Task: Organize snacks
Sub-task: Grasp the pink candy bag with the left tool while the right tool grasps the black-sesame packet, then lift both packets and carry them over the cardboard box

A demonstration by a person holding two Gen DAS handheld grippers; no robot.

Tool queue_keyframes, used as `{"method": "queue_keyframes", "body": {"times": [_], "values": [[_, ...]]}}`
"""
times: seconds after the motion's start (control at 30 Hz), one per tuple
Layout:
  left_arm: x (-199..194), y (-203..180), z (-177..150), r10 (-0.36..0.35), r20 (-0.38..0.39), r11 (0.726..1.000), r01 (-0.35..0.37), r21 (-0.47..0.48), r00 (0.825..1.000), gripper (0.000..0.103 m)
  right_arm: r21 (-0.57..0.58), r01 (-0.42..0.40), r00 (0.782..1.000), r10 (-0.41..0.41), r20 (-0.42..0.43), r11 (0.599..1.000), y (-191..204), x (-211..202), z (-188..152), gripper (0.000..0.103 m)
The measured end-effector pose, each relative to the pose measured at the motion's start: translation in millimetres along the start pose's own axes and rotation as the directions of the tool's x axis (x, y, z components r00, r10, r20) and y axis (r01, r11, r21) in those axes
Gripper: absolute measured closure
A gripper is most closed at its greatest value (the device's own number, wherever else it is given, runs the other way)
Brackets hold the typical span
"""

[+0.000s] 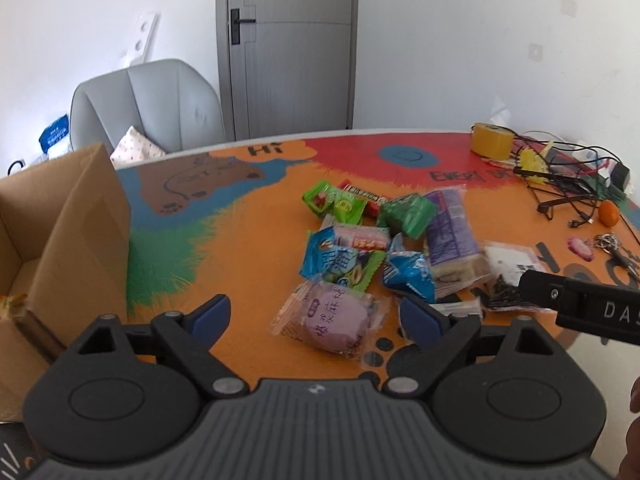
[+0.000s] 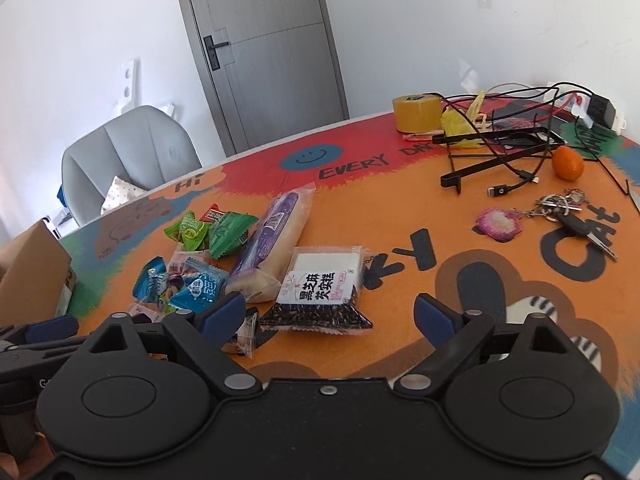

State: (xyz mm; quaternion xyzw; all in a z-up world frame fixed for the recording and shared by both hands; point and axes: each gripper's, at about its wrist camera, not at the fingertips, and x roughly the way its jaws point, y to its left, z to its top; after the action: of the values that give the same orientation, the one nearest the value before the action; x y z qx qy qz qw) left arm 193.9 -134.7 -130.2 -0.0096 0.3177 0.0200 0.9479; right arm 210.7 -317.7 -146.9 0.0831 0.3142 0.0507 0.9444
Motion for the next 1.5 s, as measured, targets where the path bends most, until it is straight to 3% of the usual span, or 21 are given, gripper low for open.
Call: {"method": "queue_keyframes", "body": {"times": [0.17,0.33,0.4,0.57,0.63,0.77,0.8,0.83,1.13,1.5], "values": [[13,2,-2,0.006,-0.027,1.000,-0.007,-0.014,1.000,0.025,0.002,0.018,1.000,-0.018,-0.020,1.000,1,16,4,0.018],[18,3,-4,-0.009,-0.031,1.000,0.008,-0.028,0.999,0.029,-0.008,0.017,0.999,-0.017,-0.047,1.000,4,28,4,0.019],[19,3,-4,-0.015,-0.030,0.999,0.014,-0.032,0.999,0.035,-0.019,0.014,0.999,-0.015,-0.050,1.000,7,30,3,0.022],[21,2,-5,-0.058,-0.046,0.997,0.056,-0.047,0.997,0.061,-0.043,0.030,0.998,-0.033,-0.060,0.999,9,37,1,0.034],[19,2,-6,-0.068,-0.047,0.996,0.065,-0.055,0.997,0.065,-0.059,0.031,0.998,-0.035,-0.056,0.998,10,35,-1,0.036],[14,2,-7,-0.074,-0.045,0.995,0.071,-0.066,0.996,0.069,-0.039,0.015,0.999,-0.016,-0.047,0.999,3,28,-3,0.041],[12,2,-7,-0.077,-0.042,0.995,0.074,-0.068,0.996,0.070,-0.035,0.012,0.999,-0.013,-0.043,0.999,1,26,-3,0.053],[10,2,-8,-0.078,-0.039,0.995,0.075,-0.070,0.996,0.071,-0.035,0.003,0.999,-0.004,-0.038,0.999,0,23,-4,0.055],[-15,2,-9,-0.084,0.013,0.993,0.085,-0.081,0.996,0.083,-0.035,-0.027,1.000,0.027,-0.013,0.999,-3,2,-13,0.058],[-44,8,-13,-0.092,0.070,0.990,0.099,-0.101,0.993,0.085,-0.035,-0.069,0.997,0.070,0.041,0.997,5,-26,-15,0.058]]}}
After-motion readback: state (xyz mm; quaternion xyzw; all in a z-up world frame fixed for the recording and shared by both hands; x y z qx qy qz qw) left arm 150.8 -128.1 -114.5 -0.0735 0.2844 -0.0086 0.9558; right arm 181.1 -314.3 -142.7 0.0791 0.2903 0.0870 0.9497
